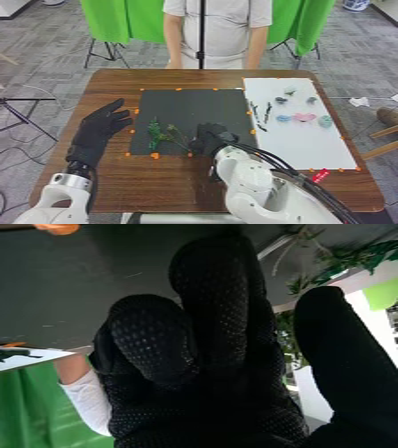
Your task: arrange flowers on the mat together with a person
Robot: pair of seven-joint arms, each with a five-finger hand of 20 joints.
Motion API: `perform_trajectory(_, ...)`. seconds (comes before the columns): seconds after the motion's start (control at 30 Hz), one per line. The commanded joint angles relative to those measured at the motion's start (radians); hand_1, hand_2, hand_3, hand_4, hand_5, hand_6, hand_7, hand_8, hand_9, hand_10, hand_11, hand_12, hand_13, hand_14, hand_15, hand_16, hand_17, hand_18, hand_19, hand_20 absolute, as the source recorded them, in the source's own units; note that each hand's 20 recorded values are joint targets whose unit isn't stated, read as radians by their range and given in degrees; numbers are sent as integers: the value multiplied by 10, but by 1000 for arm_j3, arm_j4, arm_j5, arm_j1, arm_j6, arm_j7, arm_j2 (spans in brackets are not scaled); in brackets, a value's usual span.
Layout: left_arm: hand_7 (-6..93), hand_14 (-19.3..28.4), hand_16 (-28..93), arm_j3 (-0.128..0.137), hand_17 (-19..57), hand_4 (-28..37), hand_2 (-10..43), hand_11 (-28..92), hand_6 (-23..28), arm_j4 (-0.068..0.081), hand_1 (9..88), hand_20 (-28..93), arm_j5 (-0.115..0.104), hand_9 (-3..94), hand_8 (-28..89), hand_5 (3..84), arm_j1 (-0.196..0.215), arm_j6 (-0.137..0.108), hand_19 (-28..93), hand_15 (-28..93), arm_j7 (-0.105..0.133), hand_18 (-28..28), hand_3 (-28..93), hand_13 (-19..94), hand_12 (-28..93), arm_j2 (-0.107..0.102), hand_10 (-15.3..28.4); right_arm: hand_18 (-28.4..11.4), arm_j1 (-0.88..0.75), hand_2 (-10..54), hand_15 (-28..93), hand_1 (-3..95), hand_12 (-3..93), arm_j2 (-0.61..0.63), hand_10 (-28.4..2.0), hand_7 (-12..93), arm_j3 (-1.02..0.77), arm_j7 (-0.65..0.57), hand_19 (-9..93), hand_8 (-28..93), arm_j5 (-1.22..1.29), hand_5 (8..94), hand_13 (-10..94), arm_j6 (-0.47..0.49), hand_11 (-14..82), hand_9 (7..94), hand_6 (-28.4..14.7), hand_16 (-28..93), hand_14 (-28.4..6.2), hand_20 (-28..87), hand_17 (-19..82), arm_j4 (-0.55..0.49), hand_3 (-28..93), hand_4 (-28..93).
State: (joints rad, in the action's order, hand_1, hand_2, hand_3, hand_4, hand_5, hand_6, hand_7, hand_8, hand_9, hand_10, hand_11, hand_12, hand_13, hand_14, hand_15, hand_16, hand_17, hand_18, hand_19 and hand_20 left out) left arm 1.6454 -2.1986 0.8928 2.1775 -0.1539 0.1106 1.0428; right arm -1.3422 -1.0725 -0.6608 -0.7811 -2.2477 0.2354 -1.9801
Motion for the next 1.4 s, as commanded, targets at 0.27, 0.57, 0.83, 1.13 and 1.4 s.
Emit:
perform_trajectory(0.27,121,273,-76,-3,-93,-224,49,256,87,4,261,149,1,372,-83,395,7,-1,494,492,-18,263,796,269,102,9,198,-268,-3,85,651,268,228,-46,-130,118,37,32,932,-107,-6,804,836,54,366,932,-22,224,-121,355,444,8,725,-185)
perform_trajectory(0.57,121,274,-77,-1,-93,-222,49,255,88,5,260,149,-1,373,-83,395,6,-1,493,494,-13,263,796,269,101,8,198,-269,25,88,652,265,226,-30,-131,122,58,1,932,-107,-39,815,836,25,363,933,-22,221,-122,353,443,17,725,-186)
perform_trajectory(0.83,121,274,-77,2,-92,-221,50,256,88,5,259,149,-4,372,-83,395,12,-10,494,493,-10,263,796,269,101,7,198,-275,9,84,648,257,211,42,-132,144,-26,-13,932,-102,-14,883,862,-27,400,937,-23,222,-116,376,464,-41,725,-184)
perform_trajectory(1.13,120,275,-77,2,-93,-229,50,254,88,9,256,149,-14,371,-83,396,21,-15,494,493,8,262,791,268,101,-10,197,-275,-210,95,634,244,217,115,-152,159,-376,76,929,-101,219,845,792,-197,334,899,-29,205,-145,286,393,-191,721,-183)
perform_trajectory(1.4,110,274,-78,-5,-90,-256,55,230,84,13,239,153,-13,374,-84,402,21,-10,494,479,20,258,783,270,94,-8,191,-254,-419,117,586,209,176,148,-184,156,-641,243,810,-110,567,720,640,-423,263,750,-35,146,-181,200,254,-246,734,-197)
